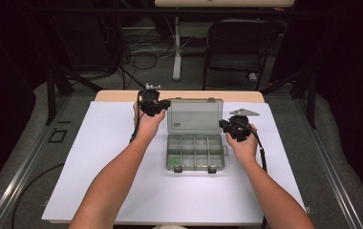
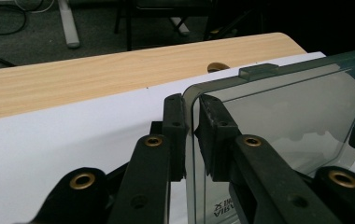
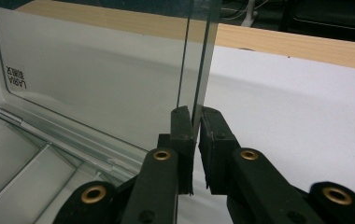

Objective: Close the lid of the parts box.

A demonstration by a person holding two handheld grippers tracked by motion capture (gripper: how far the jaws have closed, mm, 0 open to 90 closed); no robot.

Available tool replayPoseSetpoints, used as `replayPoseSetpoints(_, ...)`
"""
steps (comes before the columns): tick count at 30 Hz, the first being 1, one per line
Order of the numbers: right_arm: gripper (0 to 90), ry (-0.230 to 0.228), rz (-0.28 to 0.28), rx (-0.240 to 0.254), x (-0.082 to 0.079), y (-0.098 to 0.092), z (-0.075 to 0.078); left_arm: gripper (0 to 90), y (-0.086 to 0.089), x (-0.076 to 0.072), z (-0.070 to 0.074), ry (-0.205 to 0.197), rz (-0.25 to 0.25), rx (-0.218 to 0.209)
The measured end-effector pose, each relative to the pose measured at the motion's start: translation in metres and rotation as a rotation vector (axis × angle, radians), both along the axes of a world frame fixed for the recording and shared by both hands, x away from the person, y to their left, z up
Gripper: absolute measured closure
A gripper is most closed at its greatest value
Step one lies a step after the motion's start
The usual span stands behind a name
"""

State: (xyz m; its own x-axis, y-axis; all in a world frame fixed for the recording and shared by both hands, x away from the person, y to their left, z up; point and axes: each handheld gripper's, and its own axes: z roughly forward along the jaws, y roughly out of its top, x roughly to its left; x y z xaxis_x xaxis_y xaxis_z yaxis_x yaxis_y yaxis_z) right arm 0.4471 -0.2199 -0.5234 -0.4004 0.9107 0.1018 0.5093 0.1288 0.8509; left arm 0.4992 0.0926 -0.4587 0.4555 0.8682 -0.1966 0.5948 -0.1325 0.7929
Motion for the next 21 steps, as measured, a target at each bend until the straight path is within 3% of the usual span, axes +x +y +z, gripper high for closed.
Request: replayPoseSetpoints(21, 80.9, 0.006, -0.005, 0.006, 0.0005, 0.0009, 0.0002, 85.2, -0.0003, -0.0076, 0.0025, -0.023, 0.008, 0.007)
